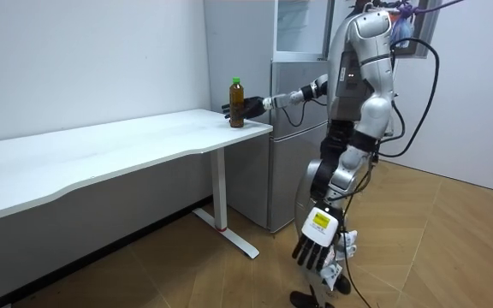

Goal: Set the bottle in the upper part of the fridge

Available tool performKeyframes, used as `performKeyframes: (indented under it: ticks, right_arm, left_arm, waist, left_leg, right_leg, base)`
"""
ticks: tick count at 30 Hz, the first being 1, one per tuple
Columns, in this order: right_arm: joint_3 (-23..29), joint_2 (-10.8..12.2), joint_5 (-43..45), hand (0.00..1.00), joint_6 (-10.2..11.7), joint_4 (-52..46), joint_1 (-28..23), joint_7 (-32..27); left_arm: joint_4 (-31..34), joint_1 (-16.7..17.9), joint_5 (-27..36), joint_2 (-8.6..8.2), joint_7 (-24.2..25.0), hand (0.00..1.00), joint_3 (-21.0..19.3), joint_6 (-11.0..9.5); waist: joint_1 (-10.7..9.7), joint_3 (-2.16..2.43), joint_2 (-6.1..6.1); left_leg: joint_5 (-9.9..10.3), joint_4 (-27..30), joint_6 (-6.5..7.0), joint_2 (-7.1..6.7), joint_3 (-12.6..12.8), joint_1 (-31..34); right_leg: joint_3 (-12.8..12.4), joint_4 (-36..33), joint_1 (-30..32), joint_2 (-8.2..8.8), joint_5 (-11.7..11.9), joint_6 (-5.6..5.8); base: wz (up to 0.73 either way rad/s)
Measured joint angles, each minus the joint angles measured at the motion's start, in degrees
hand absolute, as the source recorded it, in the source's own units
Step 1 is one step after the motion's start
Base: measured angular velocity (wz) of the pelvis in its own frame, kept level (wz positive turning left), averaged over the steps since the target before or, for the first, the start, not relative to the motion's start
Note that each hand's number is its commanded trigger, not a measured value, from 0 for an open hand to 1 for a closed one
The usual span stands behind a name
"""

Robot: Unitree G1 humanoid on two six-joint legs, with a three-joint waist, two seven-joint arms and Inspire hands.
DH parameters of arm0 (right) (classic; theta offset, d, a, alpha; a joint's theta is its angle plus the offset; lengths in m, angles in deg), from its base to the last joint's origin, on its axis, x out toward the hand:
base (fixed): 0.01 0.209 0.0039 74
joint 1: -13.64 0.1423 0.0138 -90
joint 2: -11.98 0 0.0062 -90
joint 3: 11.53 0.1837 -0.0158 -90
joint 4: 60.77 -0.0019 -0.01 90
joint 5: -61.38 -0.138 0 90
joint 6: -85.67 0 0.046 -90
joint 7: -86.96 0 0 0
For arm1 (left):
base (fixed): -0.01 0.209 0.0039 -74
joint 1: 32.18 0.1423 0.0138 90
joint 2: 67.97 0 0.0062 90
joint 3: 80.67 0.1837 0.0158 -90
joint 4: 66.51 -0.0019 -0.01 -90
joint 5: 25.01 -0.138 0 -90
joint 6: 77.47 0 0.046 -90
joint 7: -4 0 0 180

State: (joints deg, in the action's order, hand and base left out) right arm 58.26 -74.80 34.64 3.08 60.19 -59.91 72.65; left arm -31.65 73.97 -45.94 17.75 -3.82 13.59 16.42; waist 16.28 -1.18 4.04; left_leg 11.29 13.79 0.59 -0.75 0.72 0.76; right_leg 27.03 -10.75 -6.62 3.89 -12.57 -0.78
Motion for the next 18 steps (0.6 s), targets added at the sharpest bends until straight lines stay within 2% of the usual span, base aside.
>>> performKeyframes:
  ticks: [5, 11, 18]
  right_arm:
    - [0.0, -0.7, -0.1, 0.0, 0.0, 2.2, 1.6, -1.4]
    - [0.0, -1.0, -0.2, 0.0, 0.0, 2.9, 1.8, -2.8]
    - [0.2, -1.0, -2.3, 0.0, 0.0, 4.2, 2.6, -4.3]
  left_arm:
    - [0.0, 0.7, 0.0, 0.02, 0.0, 0.0, 0.0, 0.8]
    - [0.3, 1.2, 0.0, 0.04, 0.1, 0.0, 0.0, 1.0]
    - [0.3, 1.8, 0.0, 0.33, 1.3, 0.0, 0.0, 1.1]
  waist:
    - [0.2, 0.01, 0.01]
    - [1.1, 0.13, 0.16]
    - [1.3, 0.15, 0.19]
  left_leg:
    - [0.0, -0.1, 0.0, 0.01, -0.1, 0.4]
    - [0.0, 0.1, 0.0, -0.02, -0.7, 0.7]
    - [0.0, 0.9, 0.01, -0.01, -1.4, 0.8]
  right_leg:
    - [0.3, 0.0, 0.1, 0.01, 0.0, 0.02]
    - [0.4, -0.1, 0.2, 0.01, 0.0, 0.02]
    - [1.5, 0.0, -0.3, 0.05, 0.0, 0.03]
  base:
    - [0.04]
    - [0.02]
    - [0.07]
